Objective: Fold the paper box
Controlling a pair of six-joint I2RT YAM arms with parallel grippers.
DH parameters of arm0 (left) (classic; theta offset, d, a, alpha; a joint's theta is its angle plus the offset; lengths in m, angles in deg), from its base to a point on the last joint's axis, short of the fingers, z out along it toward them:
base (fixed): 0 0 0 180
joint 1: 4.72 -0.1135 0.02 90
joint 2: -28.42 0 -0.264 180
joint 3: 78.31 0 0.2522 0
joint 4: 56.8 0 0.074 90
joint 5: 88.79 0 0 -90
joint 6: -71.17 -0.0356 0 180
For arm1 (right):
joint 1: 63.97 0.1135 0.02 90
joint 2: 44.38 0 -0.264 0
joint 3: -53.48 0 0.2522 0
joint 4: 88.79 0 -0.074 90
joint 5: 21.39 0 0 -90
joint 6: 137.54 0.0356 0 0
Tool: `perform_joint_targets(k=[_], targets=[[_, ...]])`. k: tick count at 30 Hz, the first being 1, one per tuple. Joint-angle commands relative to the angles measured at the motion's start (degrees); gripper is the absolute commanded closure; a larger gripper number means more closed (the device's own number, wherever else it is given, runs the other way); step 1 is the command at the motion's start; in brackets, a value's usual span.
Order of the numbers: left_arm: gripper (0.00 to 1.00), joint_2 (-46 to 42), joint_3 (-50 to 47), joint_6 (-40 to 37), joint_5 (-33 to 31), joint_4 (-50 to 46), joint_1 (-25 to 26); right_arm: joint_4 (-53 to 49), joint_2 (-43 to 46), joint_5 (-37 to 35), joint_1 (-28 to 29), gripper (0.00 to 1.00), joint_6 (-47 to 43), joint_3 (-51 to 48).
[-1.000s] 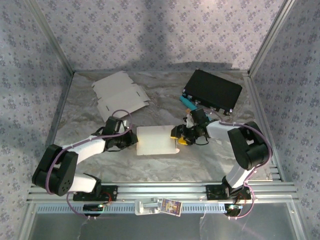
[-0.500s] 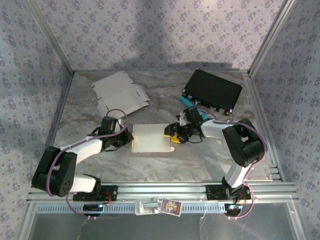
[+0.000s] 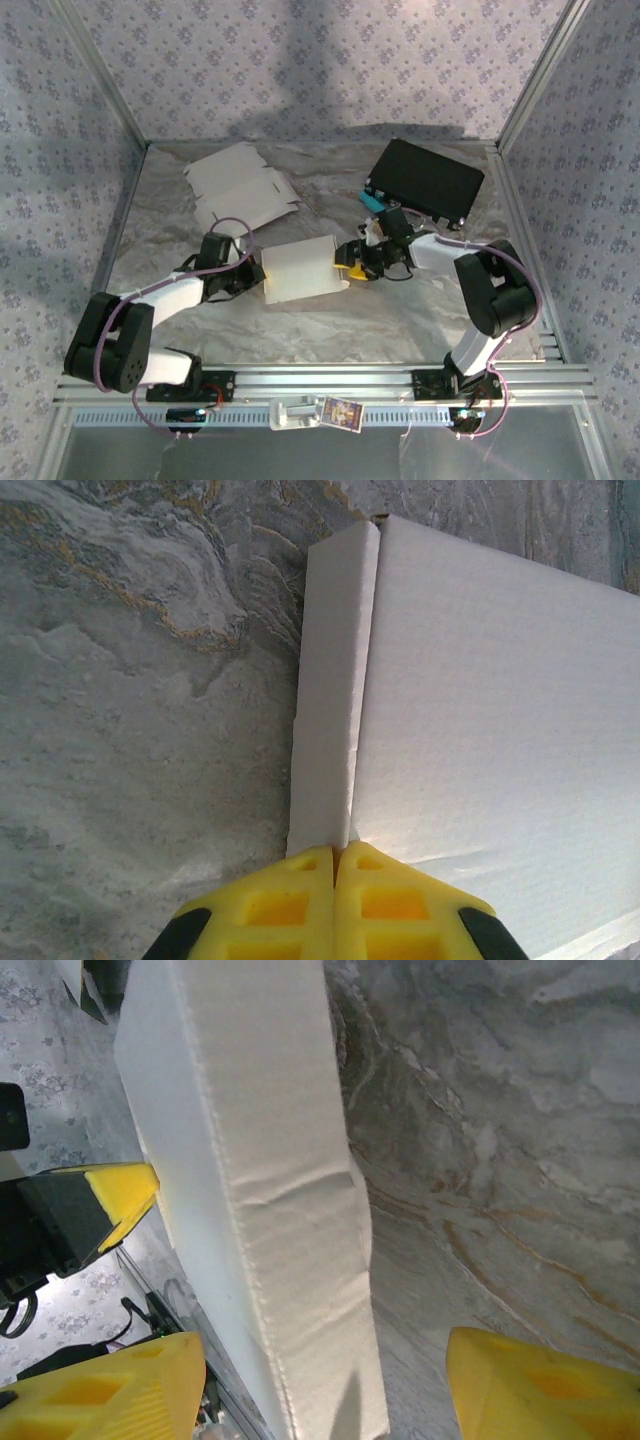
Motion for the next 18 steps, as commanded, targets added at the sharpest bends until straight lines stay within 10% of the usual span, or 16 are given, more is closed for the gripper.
perform_joint_targets(k=[1, 18], targets=[[0.95, 3.87, -3.71, 0.22, -8.44, -12.53, -0.99, -0.8, -3.27, 3.35, 0.01, 0.33, -2.07, 2.75], [0.88, 0.43, -3.03, 0.48, -6.75, -12.8, -1.08, 13.21, -12.06, 8.26, 4.89, 0.48, 13.36, 7.69]])
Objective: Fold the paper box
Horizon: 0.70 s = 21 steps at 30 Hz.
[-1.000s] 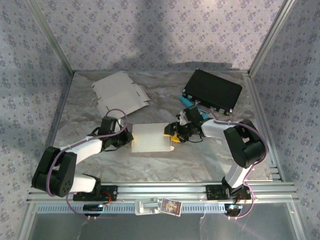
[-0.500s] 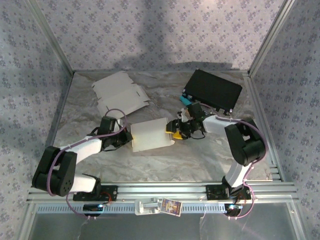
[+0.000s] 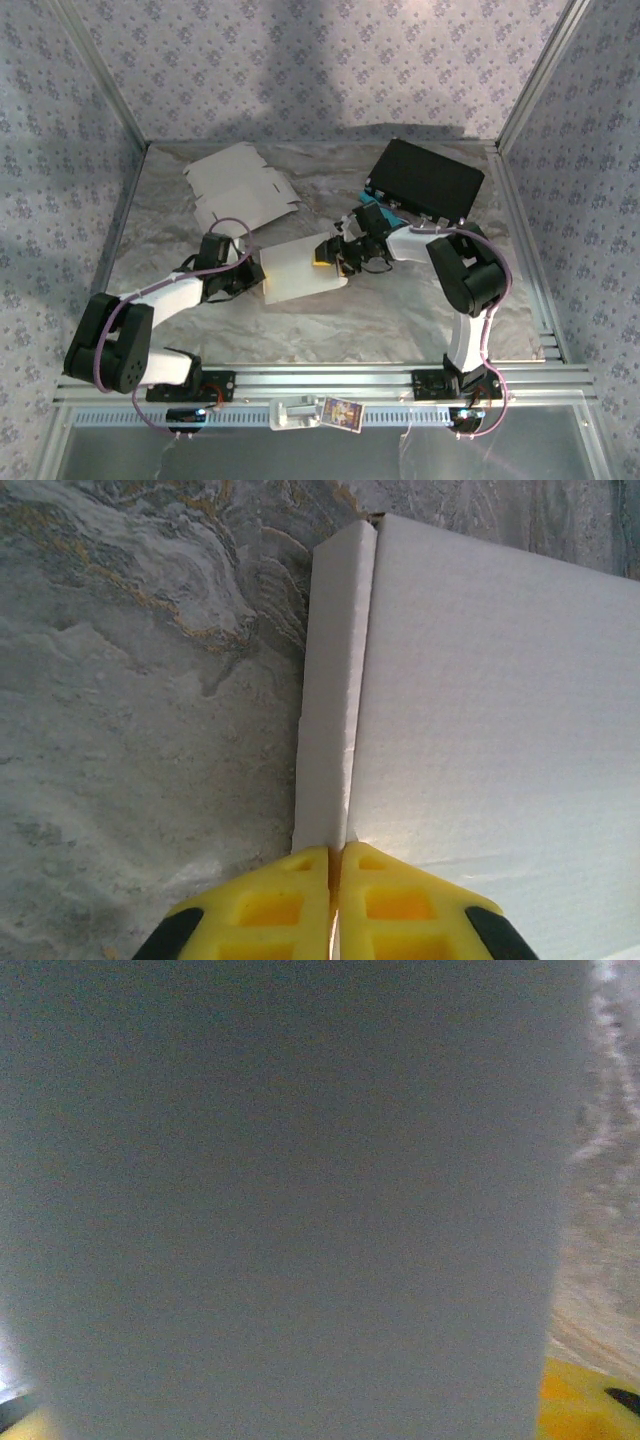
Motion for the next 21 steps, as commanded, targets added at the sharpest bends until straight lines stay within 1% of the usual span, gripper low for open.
perform_joint_targets(k=[1, 2, 4, 7, 9, 11, 14, 15, 17, 18, 19, 21], targets=[[0.84, 0.4, -1.9, 0.37, -6.23, -13.18, -0.64, 7.3, -1.65, 2.27, 0.12, 0.51, 10.05, -0.47], [0.79, -0.76, -0.85, 0.74, -6.1, -14.14, -0.64, 8.98, -1.63, 2.66, 0.04, 0.55, 12.59, -0.96], [0.69, -5.6, 1.82, 1.68, -6.68, -16.44, -0.6, 11.99, -0.52, 2.26, 0.04, 0.58, 17.73, -2.52], [0.6, -12.44, 5.31, 3.57, -8.67, -17.74, -0.6, 11.48, 1.46, 1.28, -0.38, 0.63, 23.46, -3.55], [0.54, -15.2, 7.05, 5.37, -9.94, -17.75, -0.69, 12.07, 2.92, 0.79, -0.86, 0.66, 28.18, -4.53], [0.5, -16.38, 8.71, 5.88, -9.95, -17.38, -0.67, 11.39, 4.26, 0.85, -1.43, 0.68, 32.62, -4.93], [0.49, -17.21, 11.24, 3.2, -8.83, -16.46, -0.47, 6.06, 6.84, 0.7, -2.59, 0.71, 39.18, -4.61], [0.49, -17.89, 12.17, 1.14, -8.87, -15.89, 0.13, 3.58, 7.98, 0.75, -3.07, 0.7, 40.95, -4.37], [0.5, -19.61, 14.29, -7.47, -9.01, -14.18, 3.12, -3.65, 9.69, 1.31, -4.31, 0.7, 42.81, -3.44], [0.5, -20.56, 15.51, -14.33, -9.15, -13.48, 5.9, -8.48, 10.63, 1.75, -5.12, 0.71, 43.26, -2.89], [0.5, -21.33, 16.83, -22.89, -9.07, -13.44, 9.7, -11.57, 11.68, 2.27, -5.8, 0.71, 43.63, -2.81], [0.49, -21.6, 19.15, -39.26, -10.11, -16.6, 17.53, -18.08, 13.03, 3.33, -7.55, 0.71, 42.98, -1.93]])
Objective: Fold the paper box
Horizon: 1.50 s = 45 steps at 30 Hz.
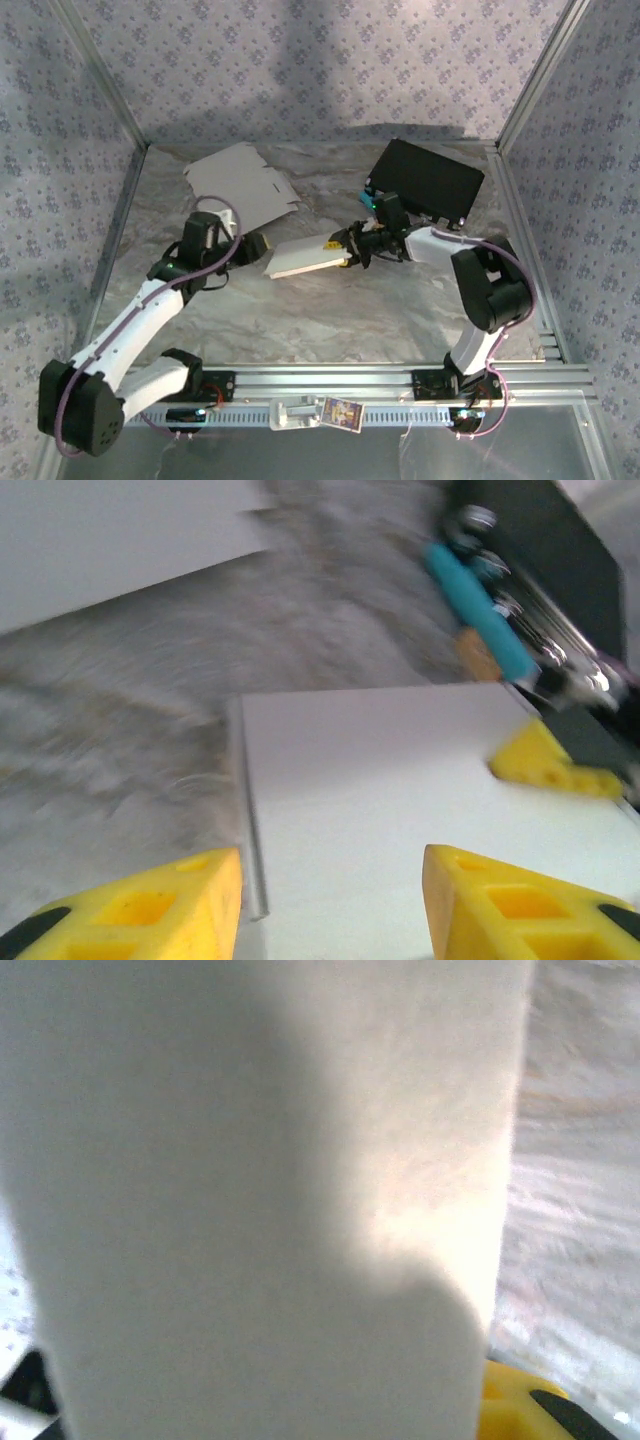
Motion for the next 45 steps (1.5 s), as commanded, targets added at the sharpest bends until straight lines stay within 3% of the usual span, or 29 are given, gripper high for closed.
perform_joint_targets(k=[1, 3, 7, 13, 17, 29, 35, 40, 45], targets=[[0.49, -1.75, 5.0, -32.62, -1.0, -3.21, 11.21, -17.54, 3.01, 1.51, -2.78, 0.7, 3.4, 1.77], [0.48, -1.5, 5.75, -42.06, -5.04, -5.47, 16.89, -21.46, 3.66, 3.21, -4.38, 0.7, 2.21, 2.32], [0.42, 0.0, 5.83, -53.58, -7.2, -6.24, 21.17, -31.74, 3.7, 5.46, -6.67, 0.7, -3.58, 4.72], [0.4, 4.98, 4.58, -61.94, -11.8, -3.89, 24.29, -37.88, 3.78, 6.92, -8.41, 0.71, -7.17, 5.17], [0.39, 7.26, 2.48, -63.73, -15.55, 2.42, 24.5, -40.44, 4.21, 7.4, -8.54, 0.71, -8.88, 4.93], [0.37, 10.18, 1.94, -62.83, -7.89, 1.7, 25.94, -41.05, 5.45, 8.23, -9.64, 0.72, -9.42, 2.56], [0.37, 13.66, 2.54, -62.48, -7.92, 2.78, 26.59, -40.81, 5.69, 8.33, -9.73, 0.72, -9.16, 2.27], [0.43, 16.34, 3.39, -62.37, -11.41, 4.38, 27.32, -40.47, 6.24, 8.5, -9.86, 0.72, -8.77, 1.7], [0.53, 16.3, 4.12, -61.53, -10.41, 3.58, 27.31, -40.2, 6.25, 8.33, -10.05, 0.7, -8.93, 1.11]])
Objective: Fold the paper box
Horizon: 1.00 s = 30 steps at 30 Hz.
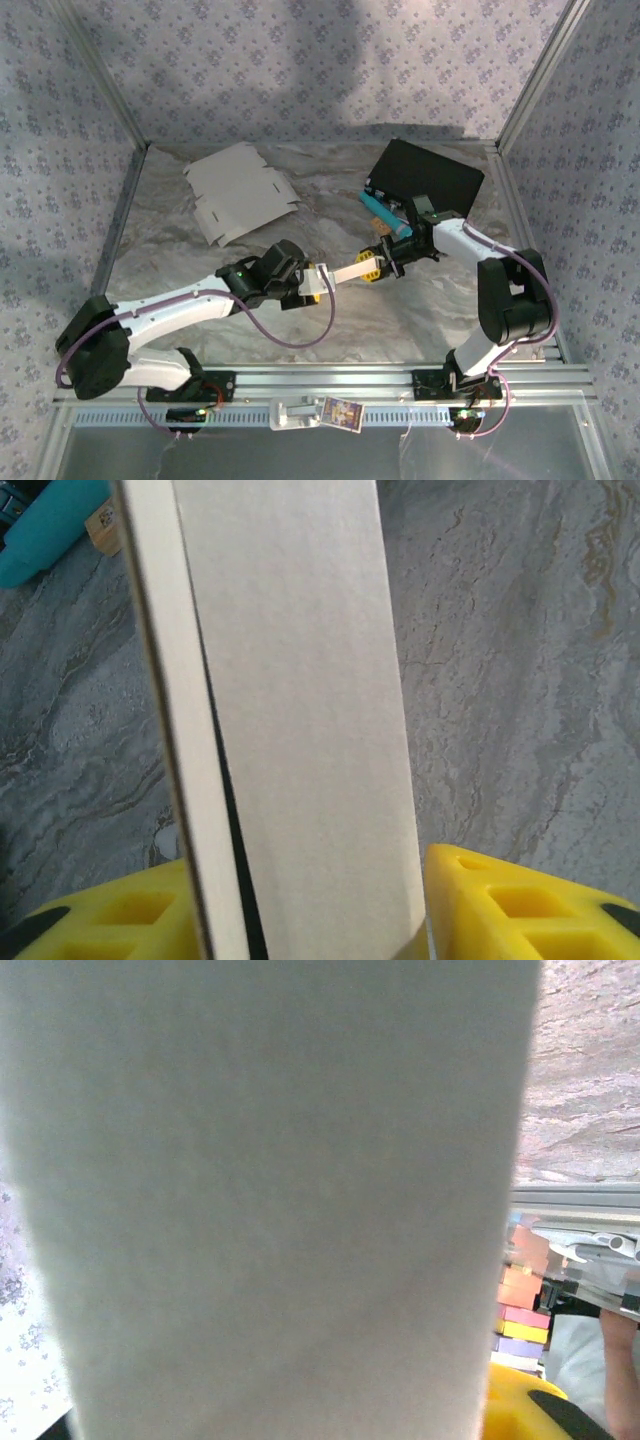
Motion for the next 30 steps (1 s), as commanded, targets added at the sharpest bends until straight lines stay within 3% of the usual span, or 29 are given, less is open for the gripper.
perform_joint_targets(k=[1, 5, 11, 17, 26, 30], targets=[[0.55, -0.44, 2.0, 0.32, 1.44, 0.03, 0.28, -2.04, 1.02, -0.74, -0.65, 0.68, -0.2, -1.22], [0.67, -0.35, 3.21, 0.76, 3.0, -3.9, 0.28, -1.66, 1.04, -1.01, -0.75, 0.64, -0.42, -1.87], [0.69, -0.17, 4.76, 1.39, 4.82, -7.93, 0.28, -1.07, 1.39, -1.18, -1.0, 0.59, -0.45, -3.41], [0.7, 0.58, 8.26, 1.46, 5.6, -13.88, 0.28, -3.87, 2.93, -3.84, -2.65, 0.43, -3.55, -3.28], [0.72, 0.69, 12.43, 6.22, 3.04, -25.07, 0.21, -13.35, 18.43, -23.11, -10.37, 0.35, -12.03, 0.38], [0.72, 2.16, 13.84, 9.05, 1.36, -30.5, 0.19, -12.89, 28.02, -34.83, -7.42, 0.39, -11.32, -1.45]])
